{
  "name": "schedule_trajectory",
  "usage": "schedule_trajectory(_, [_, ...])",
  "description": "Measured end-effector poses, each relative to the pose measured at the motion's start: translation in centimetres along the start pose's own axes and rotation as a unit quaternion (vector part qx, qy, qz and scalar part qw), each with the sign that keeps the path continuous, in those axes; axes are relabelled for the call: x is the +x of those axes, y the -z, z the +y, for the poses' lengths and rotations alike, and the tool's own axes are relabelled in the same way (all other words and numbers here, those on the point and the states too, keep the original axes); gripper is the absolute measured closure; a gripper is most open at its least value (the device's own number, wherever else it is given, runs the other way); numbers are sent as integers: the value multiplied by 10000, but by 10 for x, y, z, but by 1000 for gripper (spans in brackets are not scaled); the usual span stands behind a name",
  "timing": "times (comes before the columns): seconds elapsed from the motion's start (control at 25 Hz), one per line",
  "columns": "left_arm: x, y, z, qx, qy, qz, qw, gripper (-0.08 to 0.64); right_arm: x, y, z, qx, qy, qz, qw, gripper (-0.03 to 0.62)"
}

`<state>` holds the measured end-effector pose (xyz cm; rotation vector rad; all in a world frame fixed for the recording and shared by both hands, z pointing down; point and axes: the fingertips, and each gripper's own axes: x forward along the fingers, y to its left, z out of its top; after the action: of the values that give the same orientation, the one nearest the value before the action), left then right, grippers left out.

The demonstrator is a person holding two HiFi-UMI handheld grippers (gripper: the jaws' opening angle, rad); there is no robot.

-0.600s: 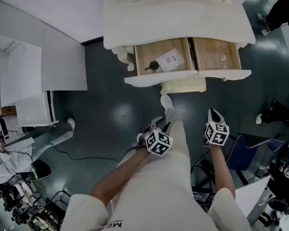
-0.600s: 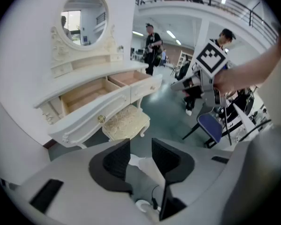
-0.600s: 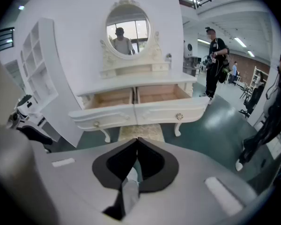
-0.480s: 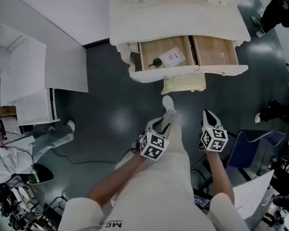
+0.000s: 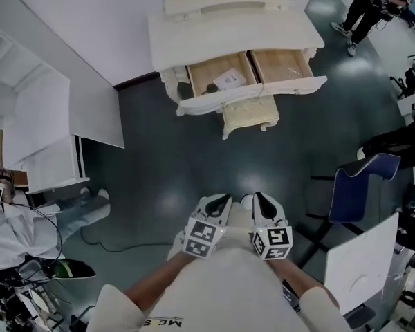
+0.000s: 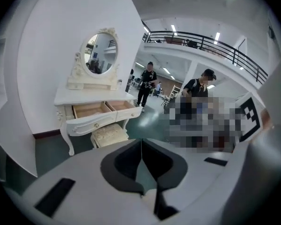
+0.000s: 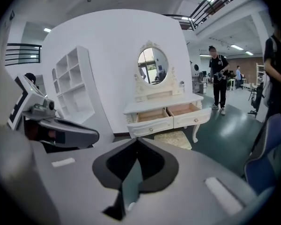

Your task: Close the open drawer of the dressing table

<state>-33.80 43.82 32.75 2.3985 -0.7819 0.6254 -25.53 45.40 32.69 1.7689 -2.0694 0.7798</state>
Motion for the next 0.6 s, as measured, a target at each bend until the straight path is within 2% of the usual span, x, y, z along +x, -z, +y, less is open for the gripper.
schedule_trajectory(0.16, [21,-3,-34,291,275,198,9990,546,-30,7,-36,515,418,-244,9975,591])
schedule_trajectory(0.28, [40,-2,-69,342,292,210,9988,549,-56,9,-69,456,517,-323,9971,591])
schedule_trajectory(0.4, [56,-6,-95,353,430,221,9982,551,-63,20,-87,570,307,-179,9977,591])
schedule_trajectory(0.52, [61,-21,-112,640,263,155,9975,551,-64,16,-93,644,14,-145,9978,591])
schedule_trajectory(0.6, [65,-28,-121,678,146,149,9975,551,-70,8,-98,509,-118,-227,9984,591])
